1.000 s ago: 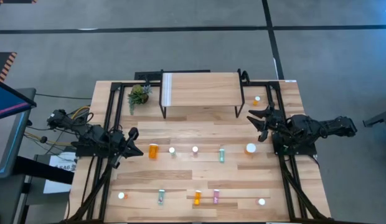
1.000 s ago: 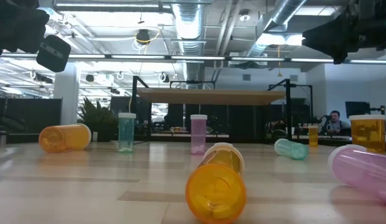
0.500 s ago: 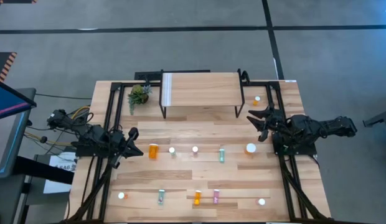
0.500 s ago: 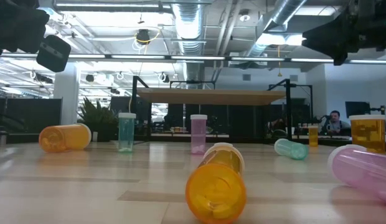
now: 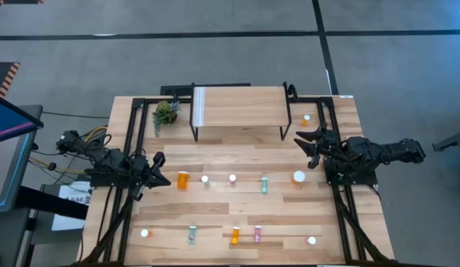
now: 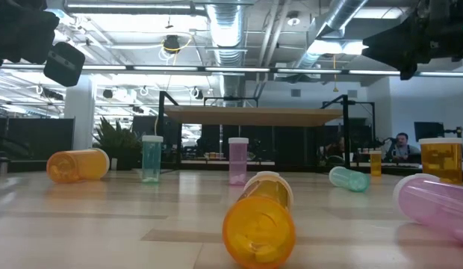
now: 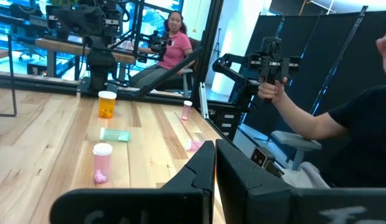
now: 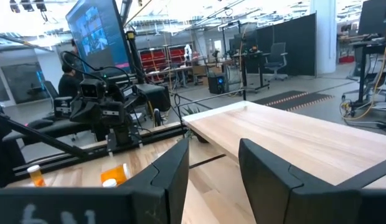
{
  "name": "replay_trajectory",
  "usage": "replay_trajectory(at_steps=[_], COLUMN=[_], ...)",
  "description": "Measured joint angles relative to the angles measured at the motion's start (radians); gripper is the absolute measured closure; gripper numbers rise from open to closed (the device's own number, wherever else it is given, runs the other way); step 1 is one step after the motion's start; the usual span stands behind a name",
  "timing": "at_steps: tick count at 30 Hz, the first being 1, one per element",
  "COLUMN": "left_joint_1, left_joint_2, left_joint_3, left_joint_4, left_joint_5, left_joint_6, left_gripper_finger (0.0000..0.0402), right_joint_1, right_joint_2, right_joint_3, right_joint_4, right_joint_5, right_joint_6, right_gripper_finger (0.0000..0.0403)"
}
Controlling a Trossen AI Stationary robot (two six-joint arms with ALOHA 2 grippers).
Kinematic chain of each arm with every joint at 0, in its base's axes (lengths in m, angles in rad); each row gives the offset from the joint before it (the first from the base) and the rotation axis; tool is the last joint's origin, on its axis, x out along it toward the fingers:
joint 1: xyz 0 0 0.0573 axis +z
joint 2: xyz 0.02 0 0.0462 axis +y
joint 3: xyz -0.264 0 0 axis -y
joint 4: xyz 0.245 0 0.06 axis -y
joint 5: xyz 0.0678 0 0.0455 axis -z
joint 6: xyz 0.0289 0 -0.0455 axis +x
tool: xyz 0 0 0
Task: Pick and place medicine bottles onto shelf by color
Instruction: Put the top small orange pill bottle on the shelf
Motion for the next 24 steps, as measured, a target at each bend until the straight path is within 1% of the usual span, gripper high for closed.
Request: replay_trajectory(at_steps=[7,11,15,24], left_joint_1=[0.000,0.000,0.000,0.000], left_joint_2=[0.000,0.000,0.000,0.000], left_joint_3=[0.000,0.000,0.000,0.000], left_joint_4=[0.000,0.000,0.000,0.000], left_joint_5=[0.000,0.000,0.000,0.000], left_joint_6=[0.000,0.000,0.000,0.000], left_gripper_finger=[0.0401,0.0401,0.0401,0.0401], right_joint_1=[0.000,0.007,0.033,0.090], right_joint_2=[0.000,0.000,-0.001,0.000], right_joint_3=[0.000,0.043,0.096,0.111], right_joint_4=[0.000,0.003,0.006,-0.017], right_joint_5=[0.000,-0.018,-0.081,-0.089], right_joint_6=[-0.001,0.060,0.063,0.052], right_gripper_finger=[0.0240,0.0240,0.0240,0.0240])
